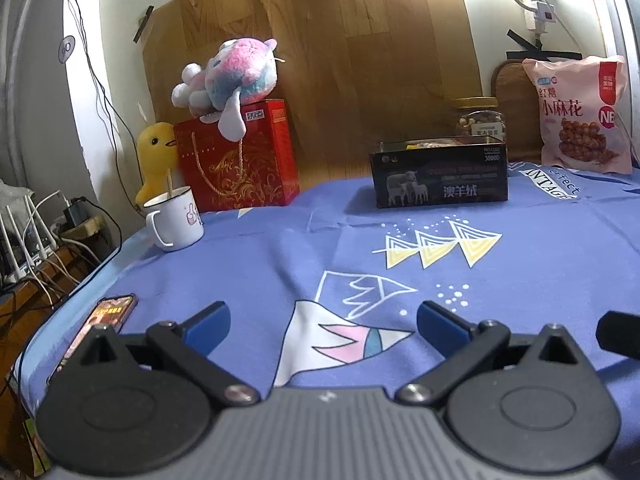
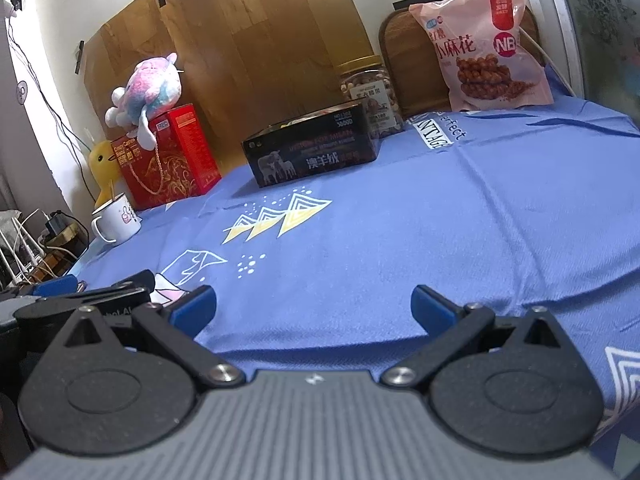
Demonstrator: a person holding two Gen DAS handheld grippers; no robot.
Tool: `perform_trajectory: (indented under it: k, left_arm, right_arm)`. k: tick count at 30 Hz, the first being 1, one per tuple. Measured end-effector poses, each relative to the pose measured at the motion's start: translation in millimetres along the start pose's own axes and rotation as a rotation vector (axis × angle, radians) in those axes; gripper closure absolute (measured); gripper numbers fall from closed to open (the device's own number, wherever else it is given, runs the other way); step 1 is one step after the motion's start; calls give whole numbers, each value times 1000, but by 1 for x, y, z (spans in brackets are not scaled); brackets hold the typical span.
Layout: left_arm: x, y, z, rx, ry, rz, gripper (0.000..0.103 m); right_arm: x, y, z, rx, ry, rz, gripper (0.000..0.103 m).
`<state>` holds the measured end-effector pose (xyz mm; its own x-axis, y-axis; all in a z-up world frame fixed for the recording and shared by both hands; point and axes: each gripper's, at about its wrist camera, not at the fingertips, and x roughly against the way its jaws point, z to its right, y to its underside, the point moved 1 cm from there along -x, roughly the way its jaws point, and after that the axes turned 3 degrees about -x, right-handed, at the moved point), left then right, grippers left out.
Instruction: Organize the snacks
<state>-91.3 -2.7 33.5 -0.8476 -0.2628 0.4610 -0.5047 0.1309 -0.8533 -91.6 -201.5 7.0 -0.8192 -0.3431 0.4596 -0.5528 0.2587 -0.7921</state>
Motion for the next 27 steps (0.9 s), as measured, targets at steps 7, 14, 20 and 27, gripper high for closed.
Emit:
perform_trajectory:
  k: [7,14,20,27]
  left_arm:
    - [1,0,-4,10,19,-4,0]
    - [3,0,-2,7,43,-22,0]
    - [2,1,-1,2,29,-29,0]
    - [3,1,-1,-6,18,-23,0]
  right_arm:
    - [1,0,-2,5,-4,-4,0]
    - [3,1,-6,19,-14,-4,0]
    - [4,-1,-6,30,-16,-4,0]
    - [4,1,-5,23,-13,-13,0]
